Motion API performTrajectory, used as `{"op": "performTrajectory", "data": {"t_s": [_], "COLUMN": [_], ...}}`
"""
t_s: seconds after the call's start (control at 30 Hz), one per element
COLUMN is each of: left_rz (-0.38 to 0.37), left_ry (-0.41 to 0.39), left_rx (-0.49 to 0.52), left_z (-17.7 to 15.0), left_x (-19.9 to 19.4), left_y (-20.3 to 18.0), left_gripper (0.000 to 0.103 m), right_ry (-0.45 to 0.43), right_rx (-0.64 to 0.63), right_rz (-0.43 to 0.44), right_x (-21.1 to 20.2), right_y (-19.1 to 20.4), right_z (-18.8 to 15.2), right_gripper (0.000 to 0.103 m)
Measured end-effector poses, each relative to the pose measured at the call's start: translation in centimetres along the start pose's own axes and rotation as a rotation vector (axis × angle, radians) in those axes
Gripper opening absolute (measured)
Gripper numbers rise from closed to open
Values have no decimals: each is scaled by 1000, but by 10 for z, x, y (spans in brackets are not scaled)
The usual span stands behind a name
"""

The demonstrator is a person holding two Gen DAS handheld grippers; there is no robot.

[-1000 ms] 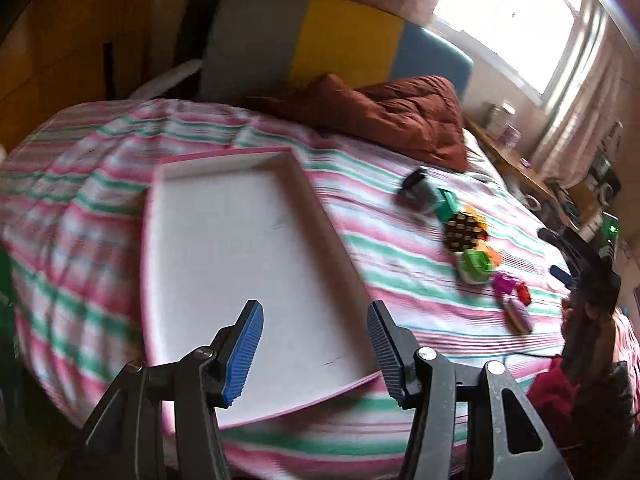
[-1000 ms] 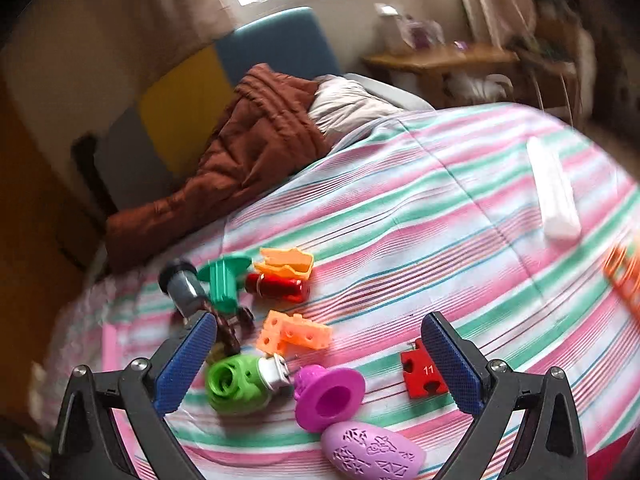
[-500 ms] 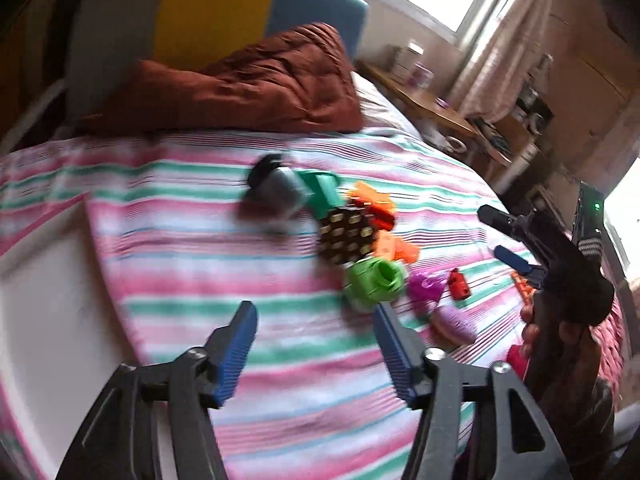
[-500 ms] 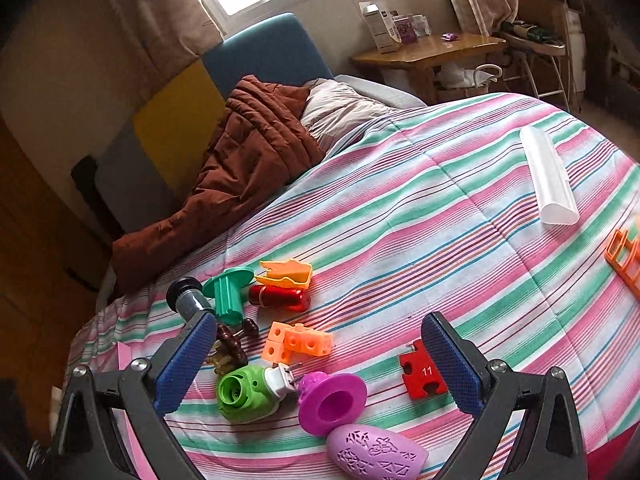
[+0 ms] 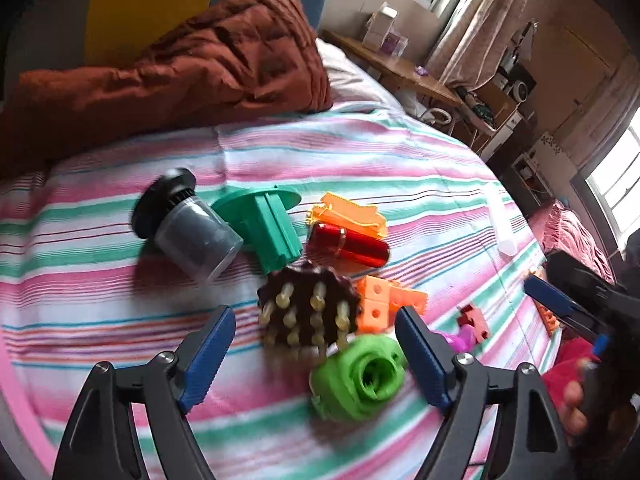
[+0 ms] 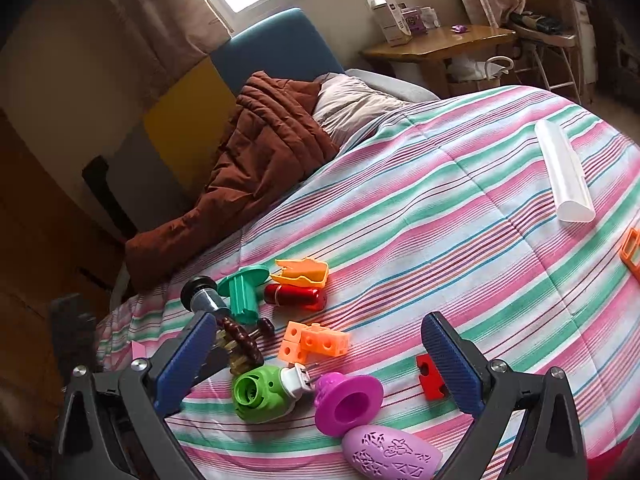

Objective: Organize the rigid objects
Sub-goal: 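Move both tools from the tray toward the pile of toy parts, then grasp the brown wooden massager with left tool while right tool grasps the green plastic part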

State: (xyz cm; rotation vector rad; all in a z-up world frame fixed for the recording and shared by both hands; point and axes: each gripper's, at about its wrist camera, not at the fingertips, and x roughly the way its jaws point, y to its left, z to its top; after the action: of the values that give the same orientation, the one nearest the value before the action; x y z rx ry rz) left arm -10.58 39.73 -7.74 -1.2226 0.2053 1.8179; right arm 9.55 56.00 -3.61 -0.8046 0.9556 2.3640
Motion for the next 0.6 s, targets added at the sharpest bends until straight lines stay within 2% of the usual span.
{"op": "performTrajectory", "data": {"t_s": [0.27, 0.3, 0.33, 0.6], "left_rz": [-32, -30, -43, -52], "left_ry": [74, 63, 52, 23], "left_rx": [-49, -49, -47, -48], "left_z": [7, 7, 7, -15], "left_x": [38, 38, 36, 10], "left_y": [13, 14, 14, 22], "left_gripper": [81, 77, 69, 68], "right_ry": [5, 6, 7, 29], "right_rx": [21, 19, 17, -15], "right_rz": [15, 15, 13, 2], "right_x": [1, 1, 2, 7], "right_y": [-3, -3, -3, 1], "right_z": [2, 2, 2, -1], "right_gripper": [103, 103, 103, 103]}}
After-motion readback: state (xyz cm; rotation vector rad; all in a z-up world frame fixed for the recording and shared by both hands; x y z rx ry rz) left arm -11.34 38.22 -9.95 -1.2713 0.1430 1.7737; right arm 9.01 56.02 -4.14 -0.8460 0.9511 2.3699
